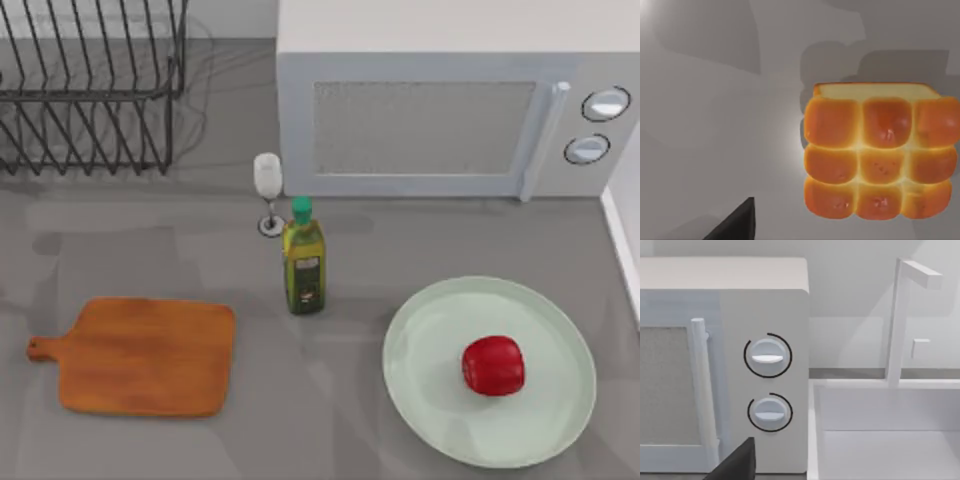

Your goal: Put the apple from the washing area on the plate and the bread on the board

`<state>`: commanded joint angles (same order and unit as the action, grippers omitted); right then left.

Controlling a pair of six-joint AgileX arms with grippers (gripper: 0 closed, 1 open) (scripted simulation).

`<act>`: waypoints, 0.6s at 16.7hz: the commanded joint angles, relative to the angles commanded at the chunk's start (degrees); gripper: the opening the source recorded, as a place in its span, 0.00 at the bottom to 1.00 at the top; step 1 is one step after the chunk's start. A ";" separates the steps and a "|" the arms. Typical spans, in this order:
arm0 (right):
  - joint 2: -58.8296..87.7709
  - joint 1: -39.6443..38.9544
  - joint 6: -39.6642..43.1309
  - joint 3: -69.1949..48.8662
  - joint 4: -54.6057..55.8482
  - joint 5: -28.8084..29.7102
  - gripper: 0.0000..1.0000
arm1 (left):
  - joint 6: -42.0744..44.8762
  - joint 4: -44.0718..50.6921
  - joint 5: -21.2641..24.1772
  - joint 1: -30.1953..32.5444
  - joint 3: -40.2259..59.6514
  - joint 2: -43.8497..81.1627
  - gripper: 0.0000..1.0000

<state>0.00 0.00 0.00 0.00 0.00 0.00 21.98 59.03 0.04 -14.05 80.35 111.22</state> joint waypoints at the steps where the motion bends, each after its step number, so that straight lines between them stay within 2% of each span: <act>1: 0.00 0.00 0.00 0.00 0.00 0.00 1.00 | 0.06 0.15 -0.01 -0.04 0.19 0.25 1.00; 6: 0.00 0.00 0.00 0.00 0.00 0.00 1.00 | -0.01 -0.17 -0.01 0.24 -0.15 0.26 1.00; 10: 0.00 0.00 0.00 0.00 0.00 0.00 1.00 | 0.03 -6.16 0.03 0.02 -3.56 2.86 1.00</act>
<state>0.00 0.00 0.00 0.00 0.00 0.00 22.01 52.88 0.06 -14.04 76.78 114.08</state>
